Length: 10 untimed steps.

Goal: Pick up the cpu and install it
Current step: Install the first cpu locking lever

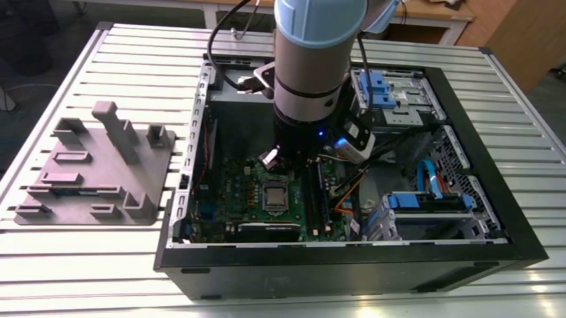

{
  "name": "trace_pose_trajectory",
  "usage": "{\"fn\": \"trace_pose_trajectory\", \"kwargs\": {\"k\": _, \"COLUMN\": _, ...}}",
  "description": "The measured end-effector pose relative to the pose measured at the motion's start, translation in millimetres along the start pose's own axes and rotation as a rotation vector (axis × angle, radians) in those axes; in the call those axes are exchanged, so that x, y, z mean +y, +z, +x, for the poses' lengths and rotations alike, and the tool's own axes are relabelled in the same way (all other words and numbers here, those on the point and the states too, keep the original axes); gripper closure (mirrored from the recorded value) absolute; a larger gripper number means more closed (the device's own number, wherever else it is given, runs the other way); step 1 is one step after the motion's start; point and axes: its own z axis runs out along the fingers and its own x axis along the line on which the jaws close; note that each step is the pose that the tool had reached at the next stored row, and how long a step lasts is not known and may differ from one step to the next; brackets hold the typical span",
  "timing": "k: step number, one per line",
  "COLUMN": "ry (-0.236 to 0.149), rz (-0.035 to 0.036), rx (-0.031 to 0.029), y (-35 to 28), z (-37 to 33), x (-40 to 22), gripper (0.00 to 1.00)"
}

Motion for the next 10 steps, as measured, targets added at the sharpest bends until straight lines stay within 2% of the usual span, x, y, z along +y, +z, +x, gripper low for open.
{"fn": "trace_pose_trajectory", "kwargs": {"k": 5, "ry": 0.002, "rz": 0.0001, "rx": -0.0002, "y": 0.1, "z": 0.4, "x": 0.3, "gripper": 0.9}}
{"fn": "trace_pose_trajectory", "kwargs": {"k": 10, "ry": 0.016, "rz": 0.0012, "rx": -0.0008, "y": 0.4, "z": 4.0, "x": 2.6, "gripper": 0.9}}
